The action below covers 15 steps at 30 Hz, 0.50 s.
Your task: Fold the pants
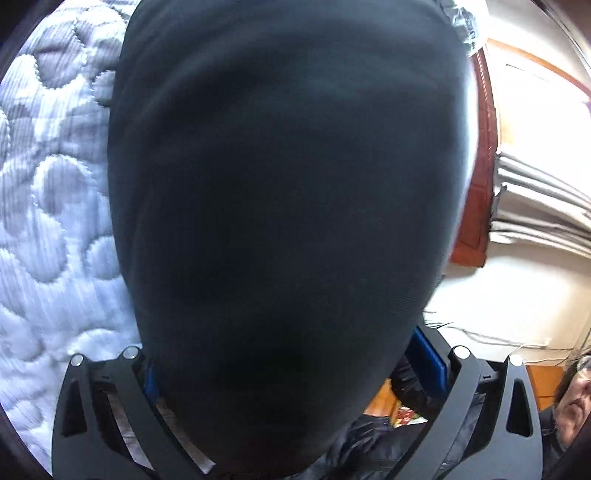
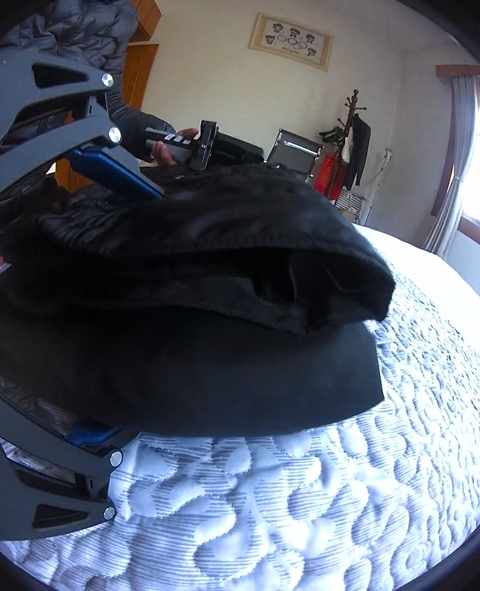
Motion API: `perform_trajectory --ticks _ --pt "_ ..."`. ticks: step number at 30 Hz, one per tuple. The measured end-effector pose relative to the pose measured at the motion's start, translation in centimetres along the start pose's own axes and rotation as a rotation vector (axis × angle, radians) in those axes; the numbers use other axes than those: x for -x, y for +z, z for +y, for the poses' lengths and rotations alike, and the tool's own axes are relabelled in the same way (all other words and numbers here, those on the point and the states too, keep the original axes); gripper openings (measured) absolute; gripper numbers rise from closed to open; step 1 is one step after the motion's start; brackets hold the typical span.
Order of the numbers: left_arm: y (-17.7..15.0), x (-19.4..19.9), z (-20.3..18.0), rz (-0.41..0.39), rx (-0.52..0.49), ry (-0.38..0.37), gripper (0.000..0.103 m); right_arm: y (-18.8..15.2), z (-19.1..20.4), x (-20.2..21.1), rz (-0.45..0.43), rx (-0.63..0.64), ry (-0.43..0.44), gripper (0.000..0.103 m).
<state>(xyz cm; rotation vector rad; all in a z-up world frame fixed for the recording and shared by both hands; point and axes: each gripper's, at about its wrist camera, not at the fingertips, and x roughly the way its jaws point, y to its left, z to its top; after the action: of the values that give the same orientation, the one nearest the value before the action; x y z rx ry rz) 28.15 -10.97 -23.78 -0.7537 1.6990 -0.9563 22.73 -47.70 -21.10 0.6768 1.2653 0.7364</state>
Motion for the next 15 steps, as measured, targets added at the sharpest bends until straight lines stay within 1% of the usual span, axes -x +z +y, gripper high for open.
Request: perform_trajectory --ticks 2,7,10,12,13,15 --pt "-0.1 -0.6 0.0 -0.002 -0.010 0.046 0.100 0.0 -0.1 -0.1 0.004 -0.005 -0.002 0.100" --pt "-0.3 -1.2 -0.3 -0.032 0.013 0.068 0.100 0.2 0.4 -0.3 0.000 0.005 -0.031 0.098" --pt "-0.7 -1.4 -0.7 -0.057 0.009 0.074 0.100 0.2 0.7 -0.4 -0.011 0.009 -0.043 0.092" --pt "-0.9 -1.5 -0.9 -0.067 0.003 0.085 0.100 0.2 0.7 -0.2 -0.026 0.017 -0.058 0.084" --pt "-1.0 -1.5 -0.9 -0.074 0.008 0.096 0.097 0.1 0.8 -0.2 -0.032 0.021 -0.061 0.082" --pt "-1.3 -1.7 -0.8 -0.082 0.018 0.102 0.093 0.1 1.1 -0.1 -0.047 0.029 -0.064 0.075"
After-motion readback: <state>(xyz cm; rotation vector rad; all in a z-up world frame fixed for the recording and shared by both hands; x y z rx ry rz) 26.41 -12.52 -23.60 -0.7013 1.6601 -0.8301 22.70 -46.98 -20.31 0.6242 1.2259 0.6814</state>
